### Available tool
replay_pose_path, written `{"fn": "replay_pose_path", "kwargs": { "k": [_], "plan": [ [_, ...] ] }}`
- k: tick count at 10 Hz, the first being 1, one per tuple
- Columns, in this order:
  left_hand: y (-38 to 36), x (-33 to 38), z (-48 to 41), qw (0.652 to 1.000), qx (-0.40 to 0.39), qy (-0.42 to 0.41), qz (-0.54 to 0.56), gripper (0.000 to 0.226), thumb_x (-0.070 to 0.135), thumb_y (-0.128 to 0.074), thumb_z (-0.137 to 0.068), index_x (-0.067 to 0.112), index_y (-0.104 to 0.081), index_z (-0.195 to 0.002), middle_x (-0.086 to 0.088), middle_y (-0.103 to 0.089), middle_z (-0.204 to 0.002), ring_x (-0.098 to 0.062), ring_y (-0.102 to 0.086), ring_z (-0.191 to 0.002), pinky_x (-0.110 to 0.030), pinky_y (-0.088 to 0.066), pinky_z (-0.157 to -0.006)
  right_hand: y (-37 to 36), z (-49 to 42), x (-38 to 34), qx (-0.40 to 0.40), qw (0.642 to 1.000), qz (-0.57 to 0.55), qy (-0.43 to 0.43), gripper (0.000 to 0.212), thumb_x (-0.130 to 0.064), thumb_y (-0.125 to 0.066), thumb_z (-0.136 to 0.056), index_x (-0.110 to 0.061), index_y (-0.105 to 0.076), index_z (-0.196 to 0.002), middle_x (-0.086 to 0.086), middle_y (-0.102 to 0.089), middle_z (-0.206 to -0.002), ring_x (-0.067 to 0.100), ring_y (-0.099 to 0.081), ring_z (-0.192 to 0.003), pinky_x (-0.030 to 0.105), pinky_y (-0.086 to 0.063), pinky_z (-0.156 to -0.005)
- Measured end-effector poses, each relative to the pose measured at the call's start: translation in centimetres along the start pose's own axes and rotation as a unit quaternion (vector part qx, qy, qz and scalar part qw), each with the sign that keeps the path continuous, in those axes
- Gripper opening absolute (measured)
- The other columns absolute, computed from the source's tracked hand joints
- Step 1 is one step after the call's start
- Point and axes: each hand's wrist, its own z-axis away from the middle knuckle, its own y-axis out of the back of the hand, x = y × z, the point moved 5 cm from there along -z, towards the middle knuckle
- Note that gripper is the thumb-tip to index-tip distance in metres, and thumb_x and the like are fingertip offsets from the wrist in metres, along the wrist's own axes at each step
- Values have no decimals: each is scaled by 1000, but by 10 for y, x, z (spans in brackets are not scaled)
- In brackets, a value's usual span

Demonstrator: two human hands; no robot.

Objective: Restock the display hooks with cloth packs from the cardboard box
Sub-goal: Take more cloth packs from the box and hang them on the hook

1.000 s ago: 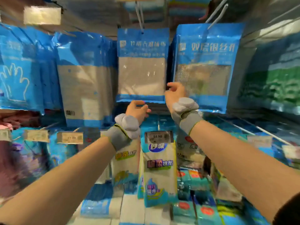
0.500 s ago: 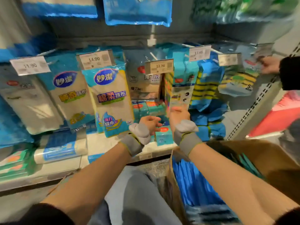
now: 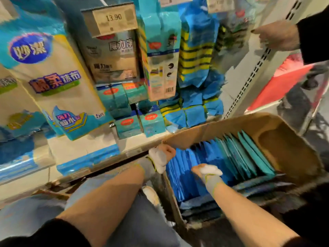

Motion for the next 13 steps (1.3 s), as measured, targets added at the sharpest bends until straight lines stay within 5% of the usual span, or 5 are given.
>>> {"fn": "replay_pose_path", "kwargs": {
  "k": [3,5,9,11,13],
  "plan": [
    [-13,6,-29,977,-38,-4,-209,27,13,-54,-93,21,-69,-113,-5,-62,-125,-20,-60,-106,-9,-36,-62,-51,-44,-2,-64,996,-42,47,49,-47,-60,-87,-14,-57,-124,4,-50,-136,21,-49,-124,24,-38,-97],
    [-17,-7,-45,934,-74,-35,-348,28,24,-65,-83,31,-67,-110,-3,-41,-136,-23,-40,-125,-33,-28,-104,-60,-53,-9,-35,996,-34,78,39,-22,-68,-79,-2,-64,-112,14,-64,-120,23,-61,-111,37,-54,-89],
    [-23,-21,-56,941,-115,-9,-319,59,18,-62,-85,30,-41,-139,-9,-23,-151,-37,-26,-137,-45,-24,-113,-51,-64,3,-77,991,-73,84,10,-21,-55,-92,-12,-50,-92,8,-52,-96,22,-49,-85,29,-37,-73],
    [-29,-13,-59,862,-119,-38,-491,22,29,-67,-76,19,-73,-94,-10,-41,-139,-30,-23,-134,-46,-16,-108,-46,-70,9,-85,990,-86,67,31,-32,-55,-93,-20,-44,-67,-6,-40,-63,13,-39,-61,21,-30,-53],
    [-20,1,-58,864,-67,-104,-487,8,31,-70,-72,23,-70,-72,5,-64,-98,-17,-41,-110,-40,-18,-90,-23,-57,11,-78,992,-83,55,14,-25,-56,-92,-12,-59,-90,7,-54,-126,28,-55,-101,24,-44,-84]
  ]
}}
